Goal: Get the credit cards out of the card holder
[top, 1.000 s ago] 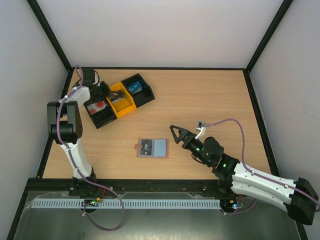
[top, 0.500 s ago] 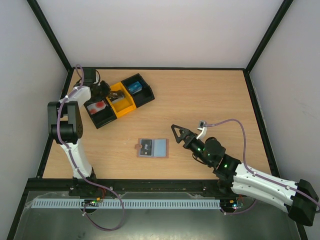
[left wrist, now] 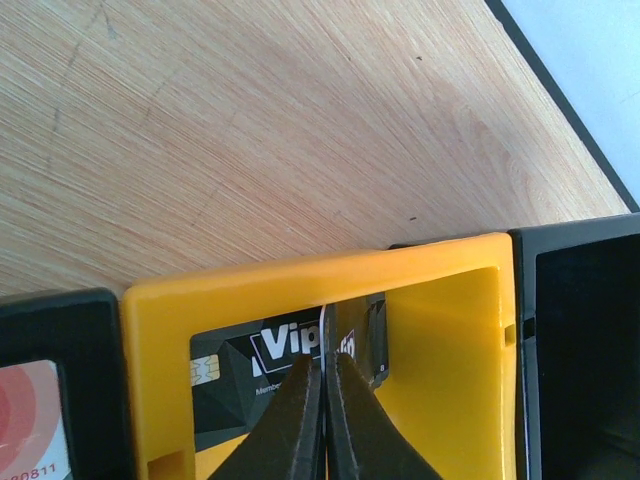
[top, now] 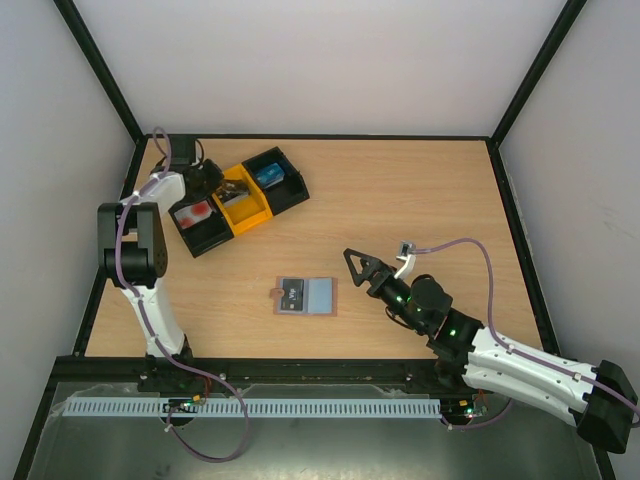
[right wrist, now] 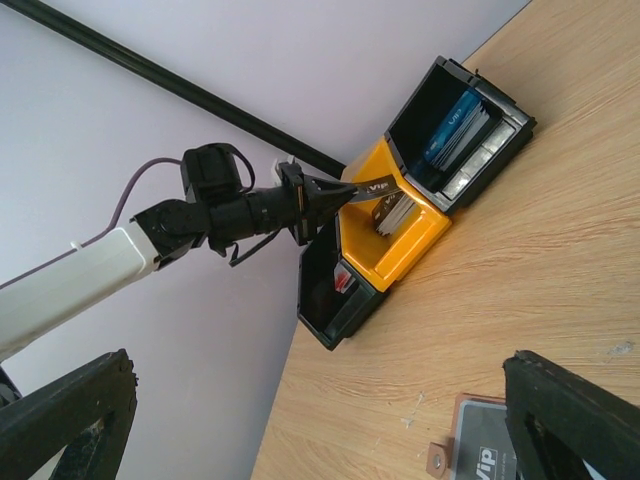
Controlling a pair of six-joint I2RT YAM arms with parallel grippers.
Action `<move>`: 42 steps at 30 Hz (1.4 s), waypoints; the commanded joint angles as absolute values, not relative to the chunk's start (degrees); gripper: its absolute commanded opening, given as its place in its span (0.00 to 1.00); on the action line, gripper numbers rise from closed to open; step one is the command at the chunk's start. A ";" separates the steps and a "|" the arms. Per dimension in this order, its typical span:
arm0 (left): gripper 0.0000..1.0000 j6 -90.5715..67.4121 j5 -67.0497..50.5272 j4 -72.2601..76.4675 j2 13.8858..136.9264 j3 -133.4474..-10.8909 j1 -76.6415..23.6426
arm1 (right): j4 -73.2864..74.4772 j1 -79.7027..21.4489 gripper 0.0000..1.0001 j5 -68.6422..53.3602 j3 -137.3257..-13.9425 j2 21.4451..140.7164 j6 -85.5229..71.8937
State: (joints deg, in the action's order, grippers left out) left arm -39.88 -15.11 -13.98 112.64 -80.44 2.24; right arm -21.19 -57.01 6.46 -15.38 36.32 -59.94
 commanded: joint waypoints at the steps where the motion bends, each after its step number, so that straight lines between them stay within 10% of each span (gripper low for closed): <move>1: 0.03 -40.27 -12.73 -13.51 112.57 -80.00 1.72 | -19.98 -57.22 0.98 7.93 -16.86 35.51 -58.96; 26: 0.30 -40.26 -9.38 -17.26 109.06 -80.70 1.23 | -18.46 -57.22 0.98 7.49 -15.83 34.00 -59.94; 42: 0.85 -31.15 -17.49 -22.46 92.35 -70.96 1.06 | -11.70 -57.22 0.98 6.90 -16.25 34.81 -60.68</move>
